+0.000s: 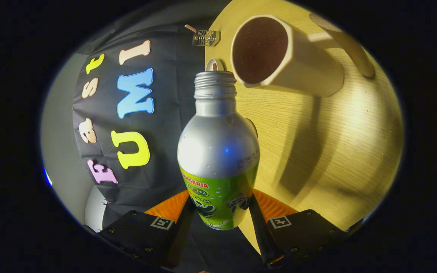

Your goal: Take the bottle from table, then pour the juice into the cup, finally place the bottle on the coaster

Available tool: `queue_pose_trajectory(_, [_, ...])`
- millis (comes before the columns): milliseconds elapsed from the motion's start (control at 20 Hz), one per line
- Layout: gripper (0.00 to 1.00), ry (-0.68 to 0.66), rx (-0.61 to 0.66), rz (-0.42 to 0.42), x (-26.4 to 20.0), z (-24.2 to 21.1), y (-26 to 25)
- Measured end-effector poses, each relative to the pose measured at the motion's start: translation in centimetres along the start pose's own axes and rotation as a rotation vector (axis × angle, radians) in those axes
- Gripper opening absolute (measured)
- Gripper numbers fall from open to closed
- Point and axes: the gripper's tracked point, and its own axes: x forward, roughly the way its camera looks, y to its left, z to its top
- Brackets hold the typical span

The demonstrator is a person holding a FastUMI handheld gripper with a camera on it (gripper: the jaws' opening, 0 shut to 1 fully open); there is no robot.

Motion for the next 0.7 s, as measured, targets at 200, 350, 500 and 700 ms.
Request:
queue_pose_trajectory(200, [0.77, -0.004, 0.044, 0.015, -0.04, 0.11, 0.42])
queue_pose_trajectory(350, [0.77, 0.002, 0.066, 0.007, 0.01, 0.02, 0.59])
queue_pose_trajectory(500, [0.77, 0.003, 0.089, 0.005, -0.08, 0.12, 0.71])
queue_pose_trajectory(700, [0.77, 0.008, 0.121, -0.009, -0.17, 0.35, 0.7])
